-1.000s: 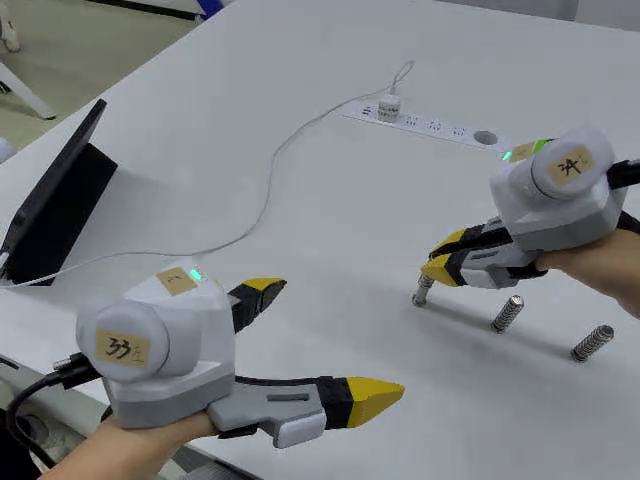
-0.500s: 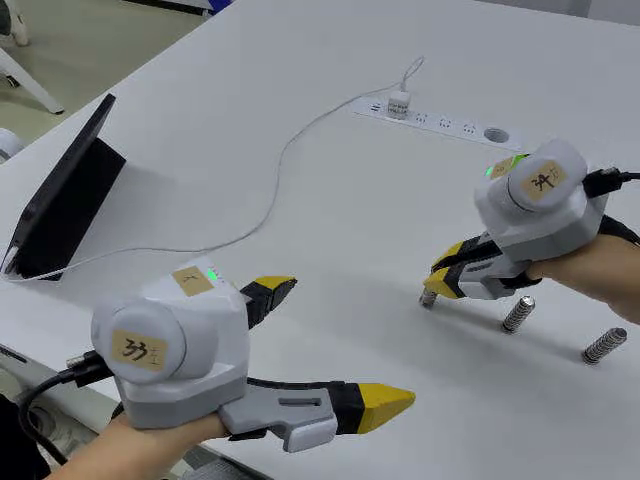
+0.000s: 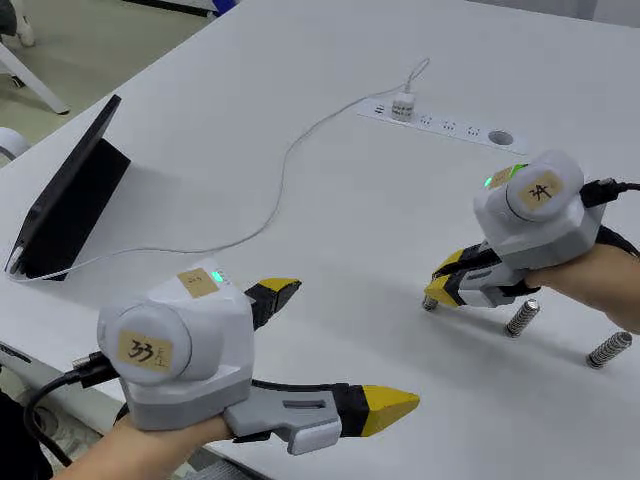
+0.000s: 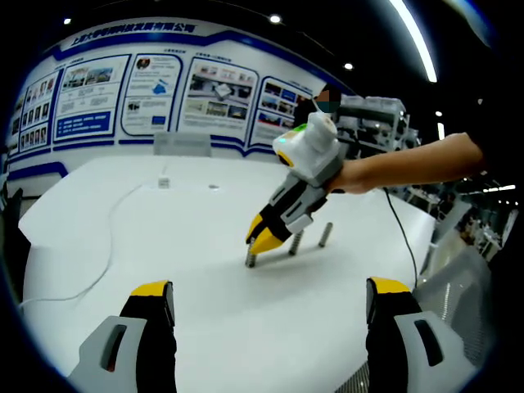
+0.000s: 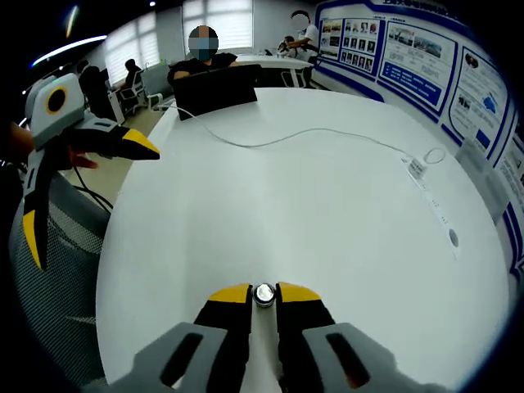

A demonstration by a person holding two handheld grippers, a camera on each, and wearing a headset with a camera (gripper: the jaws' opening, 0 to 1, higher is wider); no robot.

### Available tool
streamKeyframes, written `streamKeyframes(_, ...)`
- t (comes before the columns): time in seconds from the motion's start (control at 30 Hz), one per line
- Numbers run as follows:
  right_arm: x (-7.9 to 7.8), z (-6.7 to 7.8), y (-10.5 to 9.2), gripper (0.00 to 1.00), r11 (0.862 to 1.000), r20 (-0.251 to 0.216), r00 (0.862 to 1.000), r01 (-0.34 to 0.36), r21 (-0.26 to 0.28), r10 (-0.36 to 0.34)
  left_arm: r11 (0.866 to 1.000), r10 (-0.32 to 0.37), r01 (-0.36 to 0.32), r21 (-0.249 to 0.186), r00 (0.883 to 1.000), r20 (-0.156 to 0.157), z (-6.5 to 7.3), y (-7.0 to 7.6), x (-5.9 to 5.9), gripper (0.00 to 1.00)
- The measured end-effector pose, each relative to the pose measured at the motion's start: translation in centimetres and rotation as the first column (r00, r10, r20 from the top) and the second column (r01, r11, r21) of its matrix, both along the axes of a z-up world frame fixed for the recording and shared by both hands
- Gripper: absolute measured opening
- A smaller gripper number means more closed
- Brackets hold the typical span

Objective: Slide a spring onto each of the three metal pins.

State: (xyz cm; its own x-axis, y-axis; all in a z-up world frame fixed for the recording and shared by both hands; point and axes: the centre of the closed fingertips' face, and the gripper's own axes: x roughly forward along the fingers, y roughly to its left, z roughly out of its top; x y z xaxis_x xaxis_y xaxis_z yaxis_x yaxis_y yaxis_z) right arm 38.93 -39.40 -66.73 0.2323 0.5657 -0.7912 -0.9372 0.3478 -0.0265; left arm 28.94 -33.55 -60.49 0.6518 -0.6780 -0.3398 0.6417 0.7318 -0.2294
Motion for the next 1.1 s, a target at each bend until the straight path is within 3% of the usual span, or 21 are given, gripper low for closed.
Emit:
streamKeyframes(0.1, 0.2, 0.3, 0.1, 0.19, 1.0, 0.018, 1.0, -0.002, 0.013, 0.002, 1.0, -0.002, 0.002, 0.004, 1.0, -0.003, -0.1, 0.0, 0.0, 1.0)
streamKeyframes(0.5, -0.5, 3.0, -1.5, 0.25, 0.995, 0.086, 0.996, 0.026, 0.091, -0.034, 0.999, -0.015, 0.015, 0.032, 1.0, -0.002, -0.4, -0.2, -0.2, 1.0)
streamKeyframes(0.6, -0.7, 4.5, -2.3, 0.27, 0.982, 0.139, 0.987, 0.053, 0.179, -0.078, 0.999, -0.019, 0.019, 0.034, 1.0, 0.002, -0.3, -0.3, -0.2, 1.0)
streamKeyframes(0.67, -1.0, 5.2, -2.9, 0.28, 0.976, 0.159, 0.982, 0.064, 0.207, -0.098, 0.999, -0.02, 0.02, 0.03, 1.0, 0.005, -0.2, -0.4, -0.2, 1.0)
streamKeyframes(0.83, -1.3, 7.4, -5.0, 0.32, 0.944, 0.227, 0.952, 0.13, 0.304, -0.205, 0.999, -0.046, 0.045, 0.024, 0.999, 0.028, 0.4, -0.9, -0.5, 1.0)
streamKeyframes(1.0, -2.5, 9.0, -7.2, 0.35, 0.914, 0.242, 0.931, 0.174, 0.366, -0.274, 0.998, -0.065, 0.065, 0.006, 0.993, 0.096, 1.8, -1.5, -0.5, 1.0)
streamKeyframes(1.1, -3.4, 10.3, -8.8, 0.36, 0.883, 0.256, 0.907, 0.207, 0.422, -0.335, 0.998, -0.058, 0.059, -0.004, 0.99, 0.13, 2.5, -1.4, -0.4, 1.0)
